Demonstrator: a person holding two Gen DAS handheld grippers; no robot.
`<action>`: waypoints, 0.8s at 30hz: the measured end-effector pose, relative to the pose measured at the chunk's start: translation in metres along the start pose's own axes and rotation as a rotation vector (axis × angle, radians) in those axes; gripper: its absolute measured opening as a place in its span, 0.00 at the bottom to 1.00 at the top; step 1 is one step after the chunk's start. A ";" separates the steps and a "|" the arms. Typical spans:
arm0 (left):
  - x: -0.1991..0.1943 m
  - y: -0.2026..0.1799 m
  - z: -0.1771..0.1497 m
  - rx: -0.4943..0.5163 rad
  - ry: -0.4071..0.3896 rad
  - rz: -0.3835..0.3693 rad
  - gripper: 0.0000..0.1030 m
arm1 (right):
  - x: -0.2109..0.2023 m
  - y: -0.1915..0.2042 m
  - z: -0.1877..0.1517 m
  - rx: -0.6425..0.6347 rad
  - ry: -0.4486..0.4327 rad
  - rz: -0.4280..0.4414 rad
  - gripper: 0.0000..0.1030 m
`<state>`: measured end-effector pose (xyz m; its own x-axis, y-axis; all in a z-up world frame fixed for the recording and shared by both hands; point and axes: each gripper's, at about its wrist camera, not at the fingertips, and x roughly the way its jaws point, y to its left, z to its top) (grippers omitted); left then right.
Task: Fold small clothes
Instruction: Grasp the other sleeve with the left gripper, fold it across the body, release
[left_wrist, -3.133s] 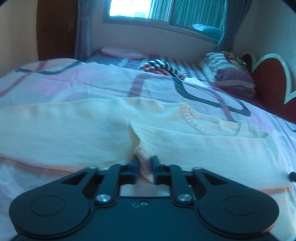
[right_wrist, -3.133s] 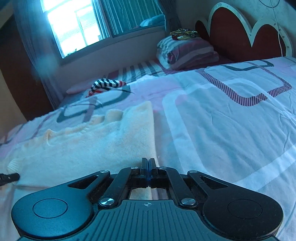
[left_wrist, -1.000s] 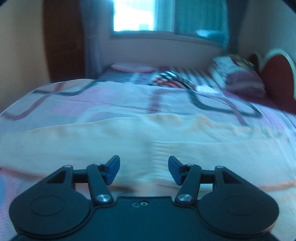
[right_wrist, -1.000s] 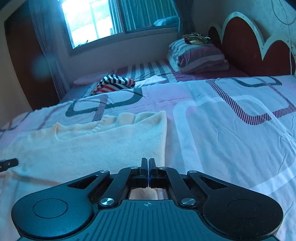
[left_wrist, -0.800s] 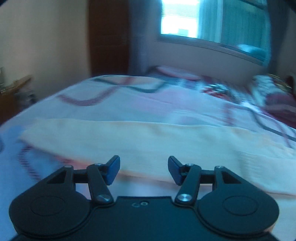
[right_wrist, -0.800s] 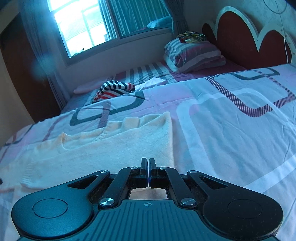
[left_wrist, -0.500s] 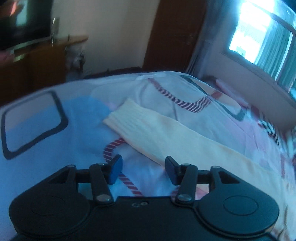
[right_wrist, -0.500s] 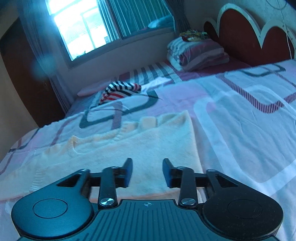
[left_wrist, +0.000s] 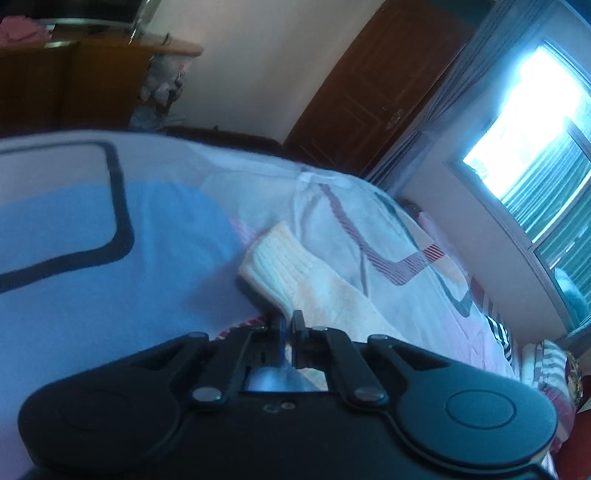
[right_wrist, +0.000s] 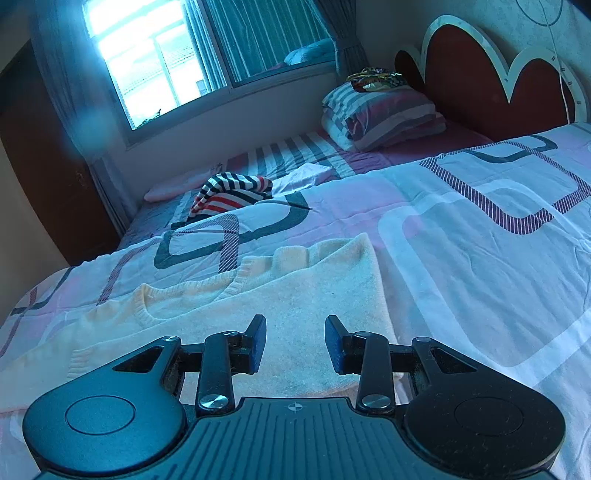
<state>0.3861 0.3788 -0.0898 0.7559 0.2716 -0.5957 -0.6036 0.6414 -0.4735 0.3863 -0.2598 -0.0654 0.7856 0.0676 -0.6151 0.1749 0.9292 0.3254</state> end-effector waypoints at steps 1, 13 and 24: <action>-0.004 -0.007 -0.002 0.028 -0.002 -0.050 0.01 | 0.000 -0.001 0.000 0.000 -0.001 -0.001 0.35; -0.047 -0.207 -0.117 0.470 0.113 -0.438 0.01 | -0.005 -0.015 0.000 0.022 -0.003 0.016 0.35; -0.064 -0.312 -0.280 0.764 0.346 -0.541 0.02 | -0.007 -0.027 0.002 0.097 0.023 0.079 0.35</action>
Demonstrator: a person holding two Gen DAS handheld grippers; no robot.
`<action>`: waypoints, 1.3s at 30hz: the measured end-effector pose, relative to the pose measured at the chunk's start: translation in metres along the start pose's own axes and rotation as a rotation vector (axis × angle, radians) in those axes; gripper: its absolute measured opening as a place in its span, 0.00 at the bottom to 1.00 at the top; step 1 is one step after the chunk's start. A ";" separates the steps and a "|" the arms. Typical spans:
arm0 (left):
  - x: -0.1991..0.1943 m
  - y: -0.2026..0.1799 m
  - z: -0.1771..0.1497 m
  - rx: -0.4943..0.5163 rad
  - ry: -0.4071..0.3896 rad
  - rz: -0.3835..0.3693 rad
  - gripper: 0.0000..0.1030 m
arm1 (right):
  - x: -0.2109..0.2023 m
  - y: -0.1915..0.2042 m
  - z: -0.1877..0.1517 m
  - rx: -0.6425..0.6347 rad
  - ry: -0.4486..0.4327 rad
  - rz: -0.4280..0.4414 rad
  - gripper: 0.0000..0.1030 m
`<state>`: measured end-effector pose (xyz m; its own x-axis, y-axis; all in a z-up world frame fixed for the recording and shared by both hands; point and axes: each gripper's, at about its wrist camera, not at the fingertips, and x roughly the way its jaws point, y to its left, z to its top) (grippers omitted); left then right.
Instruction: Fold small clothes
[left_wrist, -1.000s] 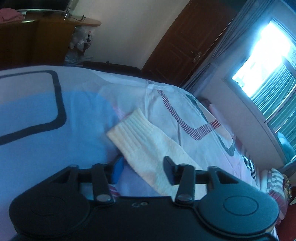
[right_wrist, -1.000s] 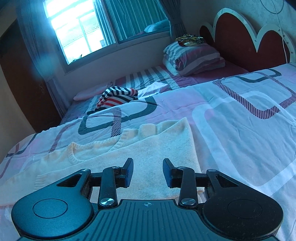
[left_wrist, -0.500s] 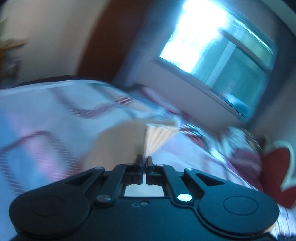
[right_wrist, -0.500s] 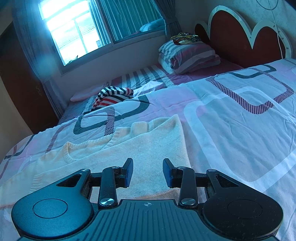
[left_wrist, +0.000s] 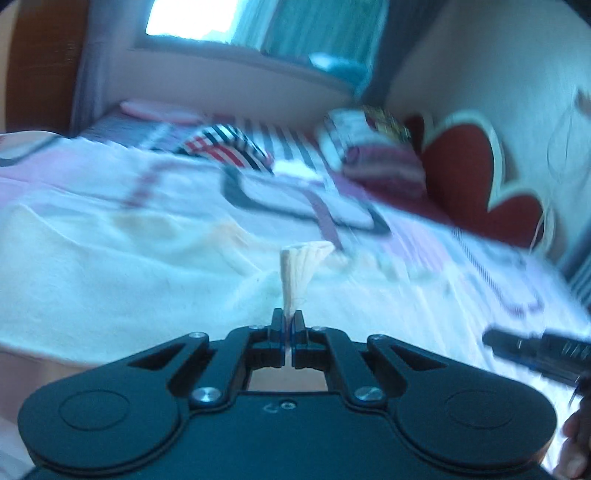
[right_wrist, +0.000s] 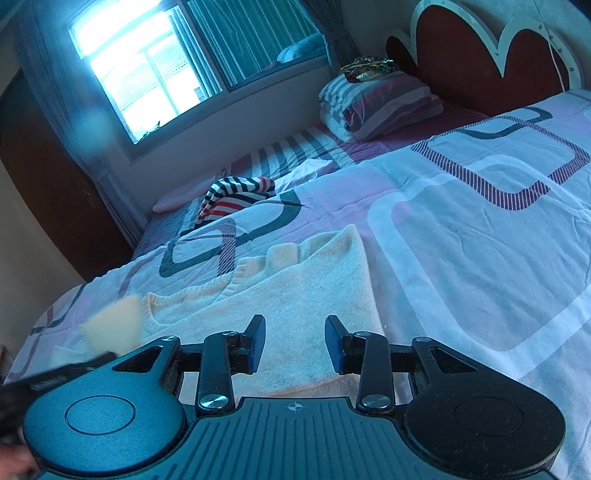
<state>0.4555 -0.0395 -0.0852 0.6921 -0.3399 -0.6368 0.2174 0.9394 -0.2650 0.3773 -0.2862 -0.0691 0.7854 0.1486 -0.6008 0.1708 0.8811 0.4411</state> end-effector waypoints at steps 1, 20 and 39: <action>0.010 -0.007 -0.003 0.009 0.035 -0.006 0.03 | 0.001 0.000 0.001 0.004 0.010 0.011 0.35; -0.077 0.103 -0.031 -0.064 -0.068 0.365 0.64 | 0.081 0.048 -0.019 0.102 0.207 0.236 0.46; -0.052 0.105 -0.024 0.032 0.026 0.362 0.45 | 0.021 0.015 0.017 -0.064 0.049 0.034 0.04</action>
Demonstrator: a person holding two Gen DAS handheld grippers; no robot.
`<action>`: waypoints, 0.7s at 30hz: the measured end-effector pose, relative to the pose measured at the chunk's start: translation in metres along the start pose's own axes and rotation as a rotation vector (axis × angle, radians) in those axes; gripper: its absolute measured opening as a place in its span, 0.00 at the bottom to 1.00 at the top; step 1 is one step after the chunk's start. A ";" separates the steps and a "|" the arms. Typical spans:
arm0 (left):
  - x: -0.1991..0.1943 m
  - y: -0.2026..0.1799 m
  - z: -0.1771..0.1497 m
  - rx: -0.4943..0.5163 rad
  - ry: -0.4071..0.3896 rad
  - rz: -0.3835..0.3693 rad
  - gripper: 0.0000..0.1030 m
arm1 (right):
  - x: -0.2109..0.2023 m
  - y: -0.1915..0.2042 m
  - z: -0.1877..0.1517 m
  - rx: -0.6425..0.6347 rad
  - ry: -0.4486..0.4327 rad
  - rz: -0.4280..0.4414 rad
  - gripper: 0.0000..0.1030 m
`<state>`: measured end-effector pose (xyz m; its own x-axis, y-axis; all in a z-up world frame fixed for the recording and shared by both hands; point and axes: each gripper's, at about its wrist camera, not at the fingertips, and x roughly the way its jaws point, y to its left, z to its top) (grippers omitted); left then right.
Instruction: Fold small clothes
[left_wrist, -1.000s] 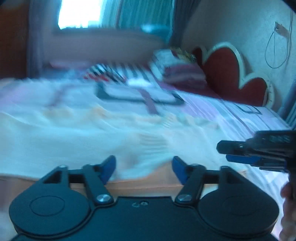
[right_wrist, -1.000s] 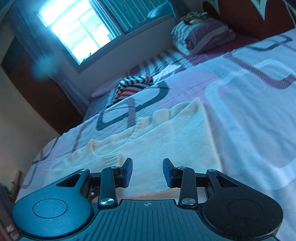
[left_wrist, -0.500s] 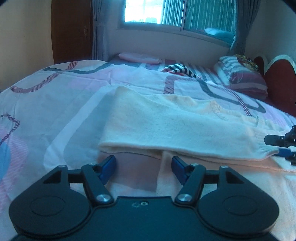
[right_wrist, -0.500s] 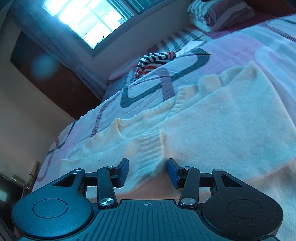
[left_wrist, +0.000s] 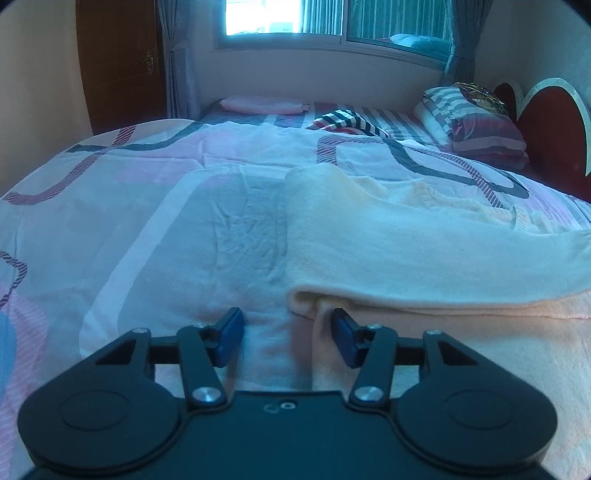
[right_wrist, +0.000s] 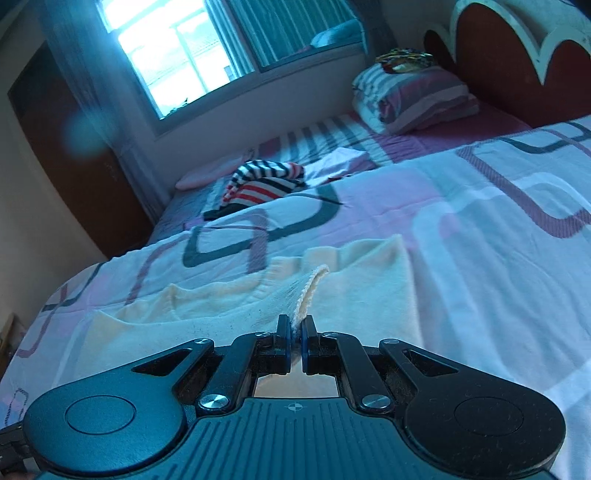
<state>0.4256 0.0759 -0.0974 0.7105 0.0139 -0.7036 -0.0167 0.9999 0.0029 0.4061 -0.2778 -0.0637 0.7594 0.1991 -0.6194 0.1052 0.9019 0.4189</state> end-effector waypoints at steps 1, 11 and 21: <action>0.000 0.000 0.001 0.002 0.002 -0.006 0.43 | -0.001 -0.001 -0.001 0.001 -0.001 -0.004 0.04; 0.002 0.006 0.005 0.024 0.017 -0.052 0.35 | -0.008 -0.017 -0.006 0.024 -0.003 -0.050 0.04; 0.005 0.004 0.007 0.072 0.033 -0.063 0.36 | 0.013 -0.032 -0.019 0.013 0.057 -0.098 0.05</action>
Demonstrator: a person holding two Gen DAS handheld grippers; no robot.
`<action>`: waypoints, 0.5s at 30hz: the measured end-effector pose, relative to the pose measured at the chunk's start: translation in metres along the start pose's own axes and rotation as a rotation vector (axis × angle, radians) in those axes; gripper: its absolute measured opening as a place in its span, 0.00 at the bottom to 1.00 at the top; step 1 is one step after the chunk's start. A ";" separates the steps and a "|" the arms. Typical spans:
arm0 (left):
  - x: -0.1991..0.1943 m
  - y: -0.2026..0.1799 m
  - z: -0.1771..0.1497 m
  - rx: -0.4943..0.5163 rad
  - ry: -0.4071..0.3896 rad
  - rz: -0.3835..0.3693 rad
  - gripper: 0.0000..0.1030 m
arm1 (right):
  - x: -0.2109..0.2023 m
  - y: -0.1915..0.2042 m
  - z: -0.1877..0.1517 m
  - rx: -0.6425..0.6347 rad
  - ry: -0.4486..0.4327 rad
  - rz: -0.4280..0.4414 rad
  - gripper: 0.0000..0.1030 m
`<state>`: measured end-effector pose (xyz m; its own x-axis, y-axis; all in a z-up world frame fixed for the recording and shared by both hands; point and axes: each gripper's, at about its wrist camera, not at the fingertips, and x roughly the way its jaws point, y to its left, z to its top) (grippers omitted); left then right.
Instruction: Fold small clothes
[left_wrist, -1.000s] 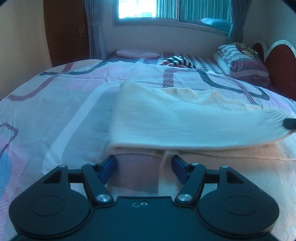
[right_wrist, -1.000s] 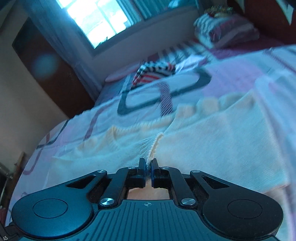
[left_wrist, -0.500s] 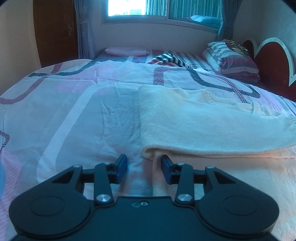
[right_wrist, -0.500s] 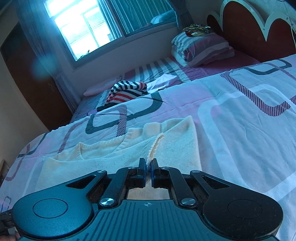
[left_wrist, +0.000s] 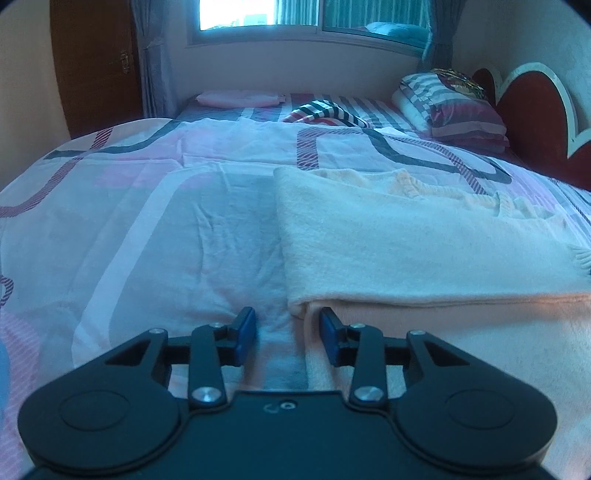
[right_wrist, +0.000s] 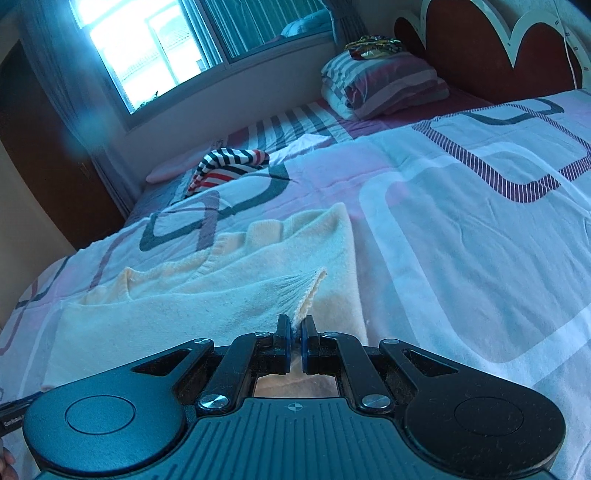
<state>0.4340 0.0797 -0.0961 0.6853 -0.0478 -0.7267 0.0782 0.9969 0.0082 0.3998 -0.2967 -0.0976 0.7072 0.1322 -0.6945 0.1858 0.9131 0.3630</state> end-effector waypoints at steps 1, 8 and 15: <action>0.000 -0.001 0.001 0.032 0.006 -0.005 0.37 | 0.002 -0.001 0.000 -0.003 0.008 -0.025 0.05; -0.025 -0.020 0.013 0.057 -0.126 -0.108 0.50 | -0.017 0.024 0.000 -0.080 -0.095 -0.016 0.05; 0.008 -0.042 0.007 0.043 -0.050 -0.163 0.57 | 0.013 0.024 -0.009 -0.094 0.017 -0.042 0.05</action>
<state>0.4418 0.0365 -0.0974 0.6960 -0.2123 -0.6860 0.2211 0.9722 -0.0766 0.4073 -0.2698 -0.1039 0.6882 0.0992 -0.7187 0.1496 0.9499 0.2744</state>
